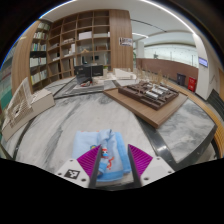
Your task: Fold towel
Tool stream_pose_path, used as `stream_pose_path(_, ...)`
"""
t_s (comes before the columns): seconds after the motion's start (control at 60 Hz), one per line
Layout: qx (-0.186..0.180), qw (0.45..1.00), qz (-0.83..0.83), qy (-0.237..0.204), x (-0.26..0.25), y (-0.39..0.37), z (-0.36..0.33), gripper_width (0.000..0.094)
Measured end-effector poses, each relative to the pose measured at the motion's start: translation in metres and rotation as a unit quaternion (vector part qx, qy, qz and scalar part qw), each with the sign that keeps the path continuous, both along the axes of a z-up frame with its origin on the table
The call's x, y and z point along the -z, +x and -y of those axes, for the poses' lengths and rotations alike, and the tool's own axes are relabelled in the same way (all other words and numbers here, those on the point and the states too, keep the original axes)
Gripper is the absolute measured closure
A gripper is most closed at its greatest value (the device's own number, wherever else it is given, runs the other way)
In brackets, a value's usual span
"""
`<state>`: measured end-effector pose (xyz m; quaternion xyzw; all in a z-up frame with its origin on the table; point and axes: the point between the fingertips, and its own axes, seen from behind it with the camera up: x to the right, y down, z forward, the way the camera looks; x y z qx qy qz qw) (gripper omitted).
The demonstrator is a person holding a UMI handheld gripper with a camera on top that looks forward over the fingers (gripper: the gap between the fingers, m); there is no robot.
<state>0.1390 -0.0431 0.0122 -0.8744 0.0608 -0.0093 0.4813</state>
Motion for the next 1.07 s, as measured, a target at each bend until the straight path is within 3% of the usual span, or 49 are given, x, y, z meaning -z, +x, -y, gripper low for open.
stream_pose_path(0.083, 0.006, 1.000, 0.003, -0.001, -0.005, 0.012, 0.007, 0.0229)
stream_pose_path(0.233, -0.013, 1.000, -0.010, 0.005, -0.030, 0.013, 0.029, 0.0126)
stream_pose_path(0.383, -0.027, 1.000, -0.014, 0.007, -0.051, 0.006, 0.069, 0.0124)
stream_pose_path(0.767, -0.075, 0.992, 0.030, 0.097, -0.129, -0.025, 0.121, 0.0132)
stream_pose_path(1.067, -0.092, 0.992, -0.015, 0.080, -0.123, -0.042, 0.127, 0.0125)
